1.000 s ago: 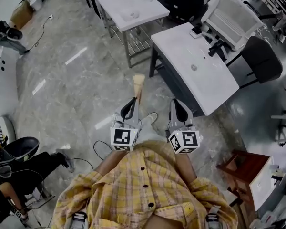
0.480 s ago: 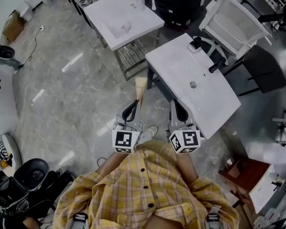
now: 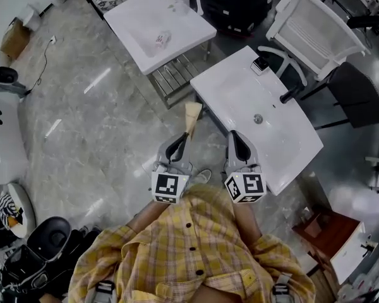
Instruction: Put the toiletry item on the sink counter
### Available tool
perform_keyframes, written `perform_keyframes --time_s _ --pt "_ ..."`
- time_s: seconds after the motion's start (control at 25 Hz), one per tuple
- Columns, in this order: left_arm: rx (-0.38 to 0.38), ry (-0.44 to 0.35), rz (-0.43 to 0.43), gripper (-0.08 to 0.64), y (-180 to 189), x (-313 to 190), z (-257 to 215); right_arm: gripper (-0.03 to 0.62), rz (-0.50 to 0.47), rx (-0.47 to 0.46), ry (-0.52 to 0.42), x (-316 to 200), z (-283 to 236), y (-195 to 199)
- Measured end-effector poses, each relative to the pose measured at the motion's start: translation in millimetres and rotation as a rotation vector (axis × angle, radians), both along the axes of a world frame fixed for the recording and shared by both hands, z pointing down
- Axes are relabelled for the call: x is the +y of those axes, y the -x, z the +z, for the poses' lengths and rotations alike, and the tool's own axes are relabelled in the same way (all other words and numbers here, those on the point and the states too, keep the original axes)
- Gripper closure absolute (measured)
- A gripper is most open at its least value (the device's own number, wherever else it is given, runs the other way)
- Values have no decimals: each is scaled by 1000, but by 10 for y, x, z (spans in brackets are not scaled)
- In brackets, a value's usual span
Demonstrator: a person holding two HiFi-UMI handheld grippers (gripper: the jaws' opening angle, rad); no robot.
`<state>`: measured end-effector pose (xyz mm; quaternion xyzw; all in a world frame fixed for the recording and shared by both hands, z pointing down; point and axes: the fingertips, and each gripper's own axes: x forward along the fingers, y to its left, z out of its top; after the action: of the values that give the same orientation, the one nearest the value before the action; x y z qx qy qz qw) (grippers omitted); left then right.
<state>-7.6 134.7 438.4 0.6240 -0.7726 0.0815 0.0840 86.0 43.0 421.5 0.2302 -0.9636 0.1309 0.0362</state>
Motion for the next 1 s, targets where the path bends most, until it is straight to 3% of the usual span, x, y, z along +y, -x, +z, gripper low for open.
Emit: perform_keyframes --time_s 0.48,1.0 --pt "-16 33 92 557 45 -385 58 595 43 24 46 -249 179 89" --pt "16 60 252 557 613 -1376 151 595 169 66 56 -986 218 592"
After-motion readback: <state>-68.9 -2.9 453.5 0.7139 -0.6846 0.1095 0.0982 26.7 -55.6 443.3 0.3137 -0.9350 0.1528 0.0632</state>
